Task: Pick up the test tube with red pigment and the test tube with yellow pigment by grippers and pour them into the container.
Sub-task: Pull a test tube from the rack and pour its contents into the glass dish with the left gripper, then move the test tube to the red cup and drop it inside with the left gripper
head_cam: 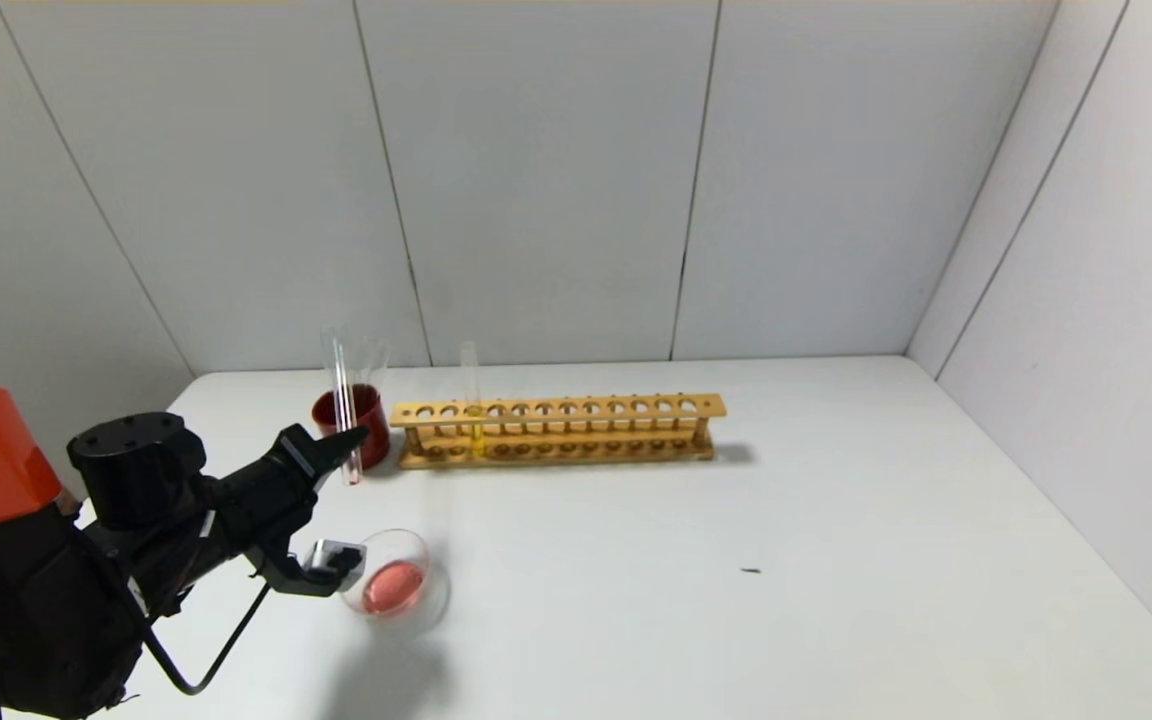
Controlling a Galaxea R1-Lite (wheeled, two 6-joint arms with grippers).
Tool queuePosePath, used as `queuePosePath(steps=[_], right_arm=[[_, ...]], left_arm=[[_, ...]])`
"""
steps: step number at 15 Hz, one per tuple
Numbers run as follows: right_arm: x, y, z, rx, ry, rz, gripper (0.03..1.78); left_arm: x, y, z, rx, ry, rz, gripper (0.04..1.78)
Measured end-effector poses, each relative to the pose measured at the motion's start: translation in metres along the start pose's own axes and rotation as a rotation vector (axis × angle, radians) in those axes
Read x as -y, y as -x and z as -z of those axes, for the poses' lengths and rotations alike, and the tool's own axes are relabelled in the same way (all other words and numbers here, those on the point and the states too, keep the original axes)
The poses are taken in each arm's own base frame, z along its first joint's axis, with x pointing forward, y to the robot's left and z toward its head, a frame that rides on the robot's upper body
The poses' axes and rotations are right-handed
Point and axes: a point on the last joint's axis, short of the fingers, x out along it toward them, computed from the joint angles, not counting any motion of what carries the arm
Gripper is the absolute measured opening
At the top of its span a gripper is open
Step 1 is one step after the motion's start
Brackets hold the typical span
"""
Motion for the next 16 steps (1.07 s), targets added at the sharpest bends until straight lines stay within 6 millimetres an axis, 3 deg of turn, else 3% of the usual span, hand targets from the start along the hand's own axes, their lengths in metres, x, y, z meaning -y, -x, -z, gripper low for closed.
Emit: queuePosePath(steps=[3, 6, 12, 16], right_arm=[[0.0, 0.0, 0.0, 0.0, 0.0, 0.0, 1.75], [0.0, 0.0, 0.0, 0.0, 0.0, 0.0, 1.75], [0.0, 0.0, 0.0, 0.0, 0.0, 0.0, 1.75], [0.0, 0.0, 0.0, 0.0, 0.0, 0.0, 1.75]], left_arm=[[-0.007, 0.003, 0.004, -0.018, 0.045, -0.023, 0.32], [-0.023, 0.012, 0.013, -0.107, 0.22, -0.044, 0.32], [-0.052, 0.024, 0.035, -0.564, 0.808, -0.139, 0.32], [-0.07, 0.019, 0.05, -0.659, 1.129, -0.343, 0.32]])
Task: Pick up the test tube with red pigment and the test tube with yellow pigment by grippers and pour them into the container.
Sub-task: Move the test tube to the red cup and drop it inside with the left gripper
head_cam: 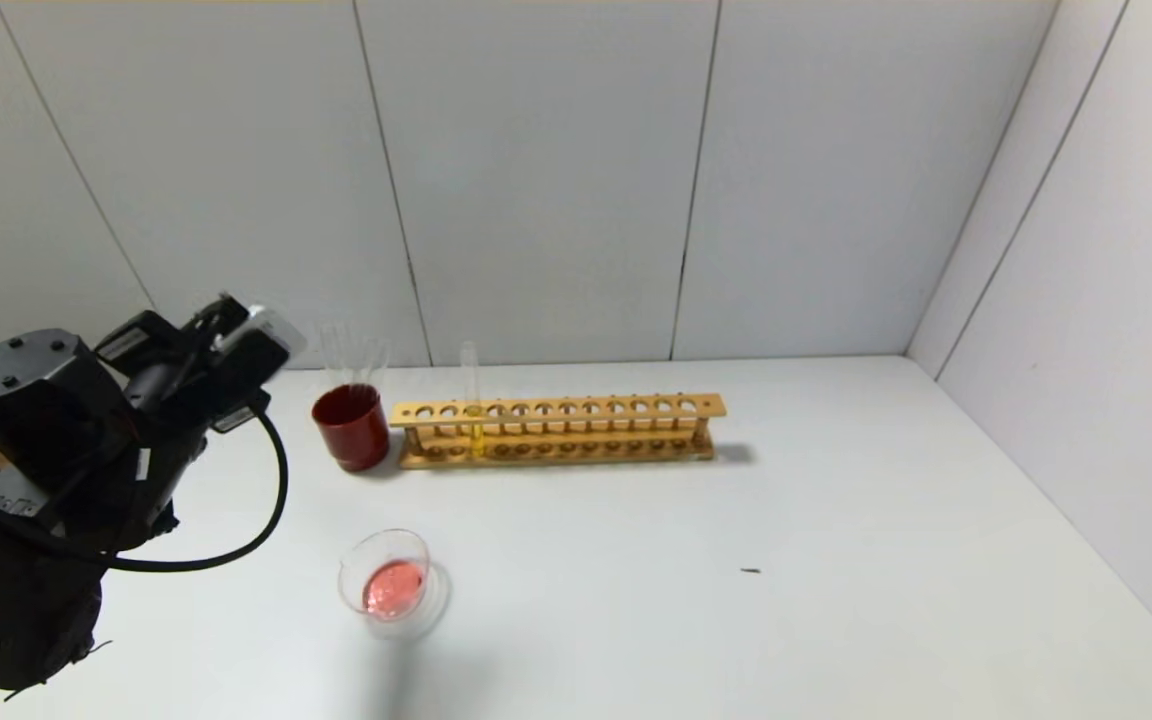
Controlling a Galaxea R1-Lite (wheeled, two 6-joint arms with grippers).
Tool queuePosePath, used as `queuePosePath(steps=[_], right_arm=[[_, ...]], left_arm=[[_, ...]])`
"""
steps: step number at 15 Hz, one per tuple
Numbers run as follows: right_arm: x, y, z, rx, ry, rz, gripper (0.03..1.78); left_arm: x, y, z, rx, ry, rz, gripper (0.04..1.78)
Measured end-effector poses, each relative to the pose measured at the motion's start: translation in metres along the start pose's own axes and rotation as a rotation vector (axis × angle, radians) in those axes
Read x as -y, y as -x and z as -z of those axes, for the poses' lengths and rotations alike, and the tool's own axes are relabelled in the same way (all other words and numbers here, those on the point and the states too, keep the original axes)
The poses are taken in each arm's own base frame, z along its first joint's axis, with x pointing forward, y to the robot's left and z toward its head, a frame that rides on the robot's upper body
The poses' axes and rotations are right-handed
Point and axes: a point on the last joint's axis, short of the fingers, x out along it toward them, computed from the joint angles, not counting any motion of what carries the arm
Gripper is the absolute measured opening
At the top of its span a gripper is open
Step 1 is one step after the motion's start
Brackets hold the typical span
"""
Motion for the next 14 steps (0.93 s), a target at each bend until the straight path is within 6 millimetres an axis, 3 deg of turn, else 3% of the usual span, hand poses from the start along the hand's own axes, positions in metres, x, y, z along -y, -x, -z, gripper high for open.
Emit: queuePosePath(steps=[3, 7, 11, 14], right_arm=[[0.0, 0.0, 0.0, 0.0, 0.0, 0.0, 1.75], [0.0, 0.0, 0.0, 0.0, 0.0, 0.0, 1.75], [0.0, 0.0, 0.0, 0.0, 0.0, 0.0, 1.75], [0.0, 0.0, 0.0, 0.0, 0.0, 0.0, 1.75]], left_arm=[[-0.008, -0.014, -0.006, -0.091, 0.248, -0.073, 0.32], [-0.001, -0.021, -0.012, -0.254, 0.57, 0.076, 0.32], [-0.026, -0.01, -0.032, -0.323, 0.865, 0.339, 0.32], [-0.043, -0.007, -0.033, -0.309, 0.917, 0.379, 0.32]])
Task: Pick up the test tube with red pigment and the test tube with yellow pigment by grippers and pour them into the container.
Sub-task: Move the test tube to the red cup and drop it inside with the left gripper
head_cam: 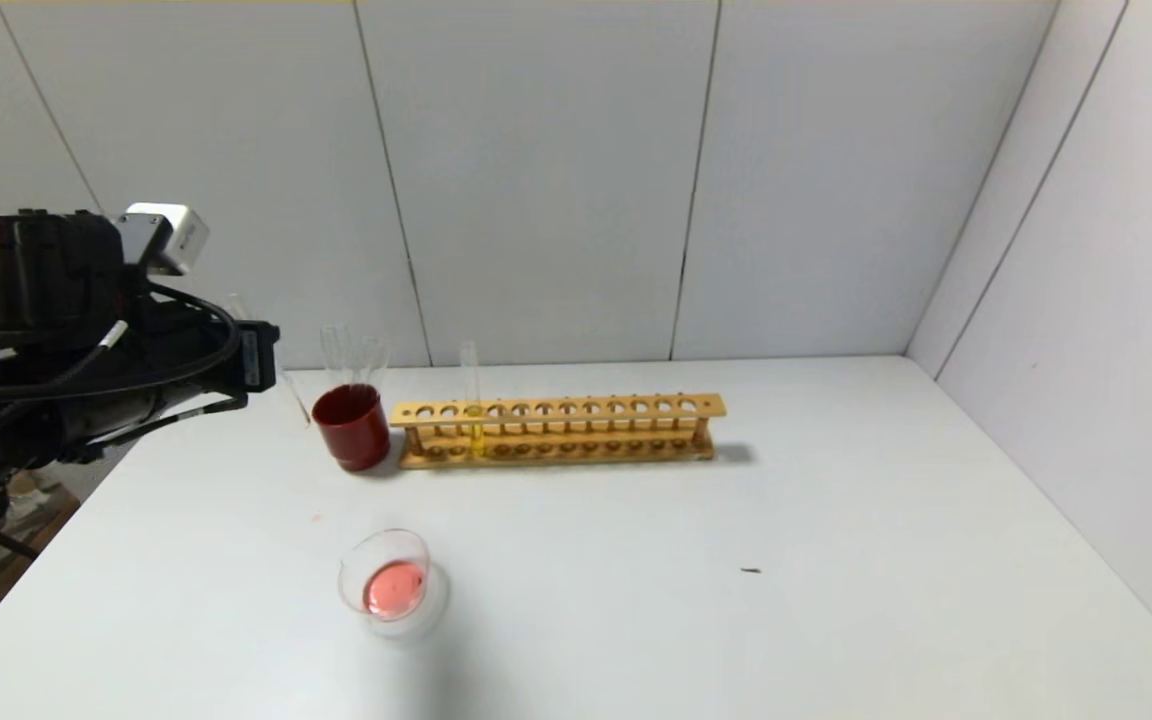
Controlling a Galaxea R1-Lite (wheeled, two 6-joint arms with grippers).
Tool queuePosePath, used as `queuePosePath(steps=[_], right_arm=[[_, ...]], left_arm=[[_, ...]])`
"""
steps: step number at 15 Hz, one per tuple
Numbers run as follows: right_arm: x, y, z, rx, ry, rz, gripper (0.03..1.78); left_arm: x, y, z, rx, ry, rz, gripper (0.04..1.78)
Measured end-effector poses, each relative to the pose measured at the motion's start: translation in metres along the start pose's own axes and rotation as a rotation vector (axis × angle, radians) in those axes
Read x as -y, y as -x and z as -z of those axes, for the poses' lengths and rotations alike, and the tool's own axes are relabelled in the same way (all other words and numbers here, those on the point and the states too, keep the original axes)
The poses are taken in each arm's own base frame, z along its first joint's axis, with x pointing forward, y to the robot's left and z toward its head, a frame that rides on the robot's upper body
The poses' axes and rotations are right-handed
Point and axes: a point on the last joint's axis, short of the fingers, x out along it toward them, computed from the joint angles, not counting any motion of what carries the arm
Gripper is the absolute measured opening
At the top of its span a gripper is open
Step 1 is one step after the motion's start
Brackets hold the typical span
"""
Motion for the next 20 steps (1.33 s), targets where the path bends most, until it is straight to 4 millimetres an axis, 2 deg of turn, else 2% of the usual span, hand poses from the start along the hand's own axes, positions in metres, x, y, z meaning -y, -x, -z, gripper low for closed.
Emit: queuePosePath(steps=[5, 10, 15, 20], right_arm=[[0.0, 0.0, 0.0, 0.0, 0.0, 0.0, 1.75], [0.0, 0.0, 0.0, 0.0, 0.0, 0.0, 1.75], [0.0, 0.0, 0.0, 0.0, 0.0, 0.0, 1.75], [0.0, 0.0, 0.0, 0.0, 0.0, 0.0, 1.75]], left_arm=[[-0.003, -0.015, -0.006, 0.01, 0.008, -0.01, 0.32], [-0.004, -0.053, -0.001, -0.023, 0.012, -0.023, 0.32], [-0.009, -0.094, 0.01, -0.063, 0.018, -0.042, 0.32], [-0.012, -0.12, 0.029, -0.085, 0.03, -0.002, 0.32]])
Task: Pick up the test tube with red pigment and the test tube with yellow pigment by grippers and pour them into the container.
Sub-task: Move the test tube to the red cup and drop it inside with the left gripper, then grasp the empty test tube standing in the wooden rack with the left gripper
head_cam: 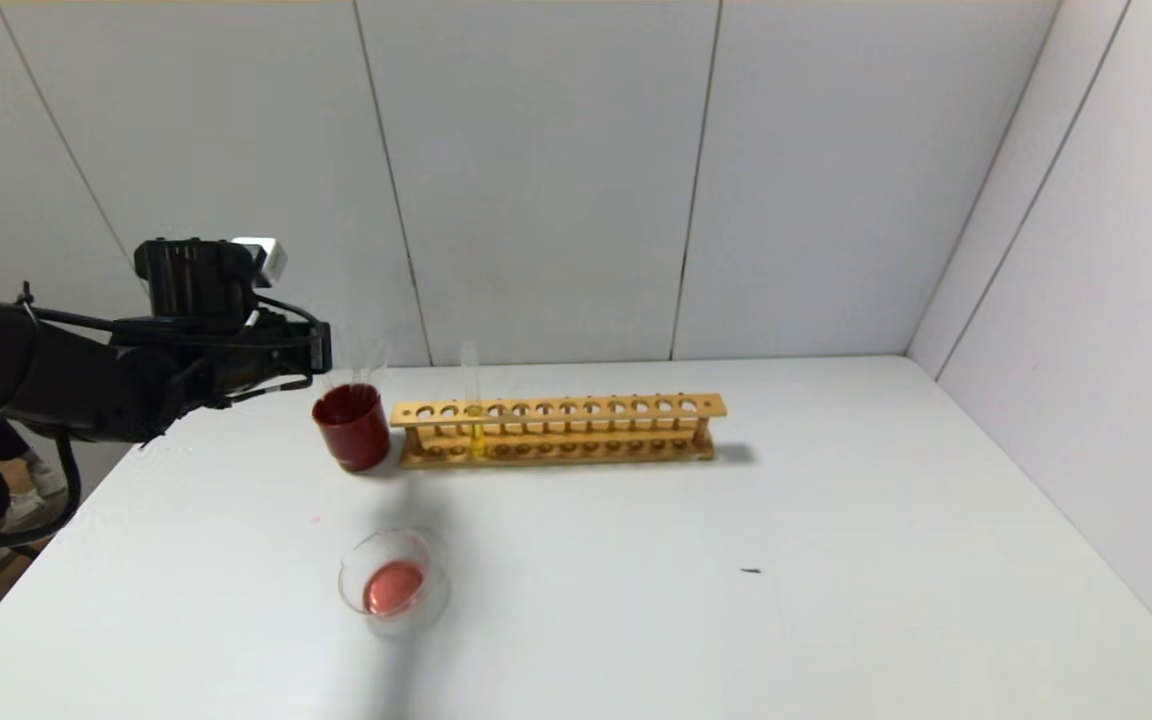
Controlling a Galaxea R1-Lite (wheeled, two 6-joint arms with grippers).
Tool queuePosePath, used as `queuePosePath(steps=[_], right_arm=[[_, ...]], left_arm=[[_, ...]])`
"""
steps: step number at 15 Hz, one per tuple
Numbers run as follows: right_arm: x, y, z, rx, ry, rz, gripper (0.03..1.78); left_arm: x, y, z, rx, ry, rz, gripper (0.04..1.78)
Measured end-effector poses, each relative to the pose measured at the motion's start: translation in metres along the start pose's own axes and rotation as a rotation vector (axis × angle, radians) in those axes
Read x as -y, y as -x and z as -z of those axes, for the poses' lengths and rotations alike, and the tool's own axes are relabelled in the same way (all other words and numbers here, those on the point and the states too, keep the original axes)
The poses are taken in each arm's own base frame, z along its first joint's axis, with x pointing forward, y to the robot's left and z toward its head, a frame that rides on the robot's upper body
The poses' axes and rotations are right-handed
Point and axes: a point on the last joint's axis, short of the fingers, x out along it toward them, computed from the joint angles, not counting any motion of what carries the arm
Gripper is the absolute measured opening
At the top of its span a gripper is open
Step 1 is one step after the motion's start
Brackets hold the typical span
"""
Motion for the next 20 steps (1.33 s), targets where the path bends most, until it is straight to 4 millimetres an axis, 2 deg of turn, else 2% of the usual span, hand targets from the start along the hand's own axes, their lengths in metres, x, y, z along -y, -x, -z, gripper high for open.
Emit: queuePosePath(steps=[3, 6, 11, 14, 16, 20], right_arm=[[0.0, 0.0, 0.0, 0.0, 0.0, 0.0, 1.75], [0.0, 0.0, 0.0, 0.0, 0.0, 0.0, 1.75], [0.0, 0.0, 0.0, 0.0, 0.0, 0.0, 1.75], [0.0, 0.0, 0.0, 0.0, 0.0, 0.0, 1.75], [0.0, 0.0, 0.0, 0.0, 0.0, 0.0, 1.75], [0.0, 0.0, 0.0, 0.0, 0.0, 0.0, 1.75]], left_arm=[[-0.003, -0.005, 0.007, -0.022, 0.003, 0.028, 0.35], [-0.004, -0.009, 0.012, -0.037, 0.007, 0.023, 0.56], [-0.004, -0.009, 0.009, -0.028, 0.003, 0.023, 1.36], [-0.004, -0.004, 0.003, -0.009, 0.0, 0.024, 1.66], [-0.004, 0.003, -0.007, 0.016, -0.002, 0.025, 1.74], [-0.002, 0.03, -0.031, 0.084, -0.012, 0.029, 1.75]])
